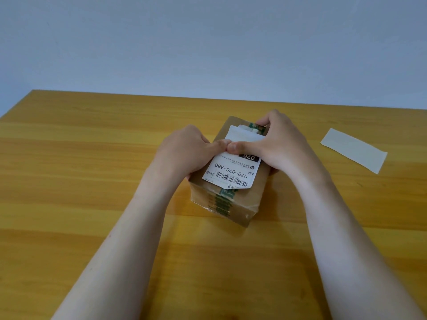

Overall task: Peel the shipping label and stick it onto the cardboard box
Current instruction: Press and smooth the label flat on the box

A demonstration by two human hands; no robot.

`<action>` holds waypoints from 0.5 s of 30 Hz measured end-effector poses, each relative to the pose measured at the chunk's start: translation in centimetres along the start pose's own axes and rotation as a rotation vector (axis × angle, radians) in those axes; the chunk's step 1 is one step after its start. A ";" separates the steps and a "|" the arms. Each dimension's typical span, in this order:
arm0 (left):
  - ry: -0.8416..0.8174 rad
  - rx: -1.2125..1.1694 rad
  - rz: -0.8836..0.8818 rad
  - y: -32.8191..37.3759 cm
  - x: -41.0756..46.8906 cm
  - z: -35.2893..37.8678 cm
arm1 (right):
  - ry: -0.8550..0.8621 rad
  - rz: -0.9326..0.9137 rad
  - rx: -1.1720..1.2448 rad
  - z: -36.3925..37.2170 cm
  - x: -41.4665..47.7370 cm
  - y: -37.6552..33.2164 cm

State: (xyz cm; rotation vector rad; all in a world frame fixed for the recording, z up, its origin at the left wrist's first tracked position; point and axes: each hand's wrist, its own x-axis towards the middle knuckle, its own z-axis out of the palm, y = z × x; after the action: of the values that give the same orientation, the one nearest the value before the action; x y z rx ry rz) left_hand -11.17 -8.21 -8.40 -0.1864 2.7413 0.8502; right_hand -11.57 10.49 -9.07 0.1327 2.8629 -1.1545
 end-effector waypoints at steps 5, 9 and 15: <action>-0.050 0.023 -0.013 0.2 -0.1 -0.1 | -0.050 0.032 -0.017 -0.3 -0.3 -0.2; -0.043 0.074 -0.002 0.2 -0.2 0.0 | -0.086 0.048 -0.012 -0.6 -0.4 -0.3; 0.012 0.164 -0.011 -0.1 0.2 0.6 | -0.104 0.050 -0.018 -0.5 -0.1 -0.2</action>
State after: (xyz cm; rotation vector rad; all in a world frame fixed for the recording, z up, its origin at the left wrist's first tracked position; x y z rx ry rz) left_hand -11.24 -7.99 -8.96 -0.1744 2.8017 0.6199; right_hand -11.46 10.68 -8.58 0.1382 2.7619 -1.0931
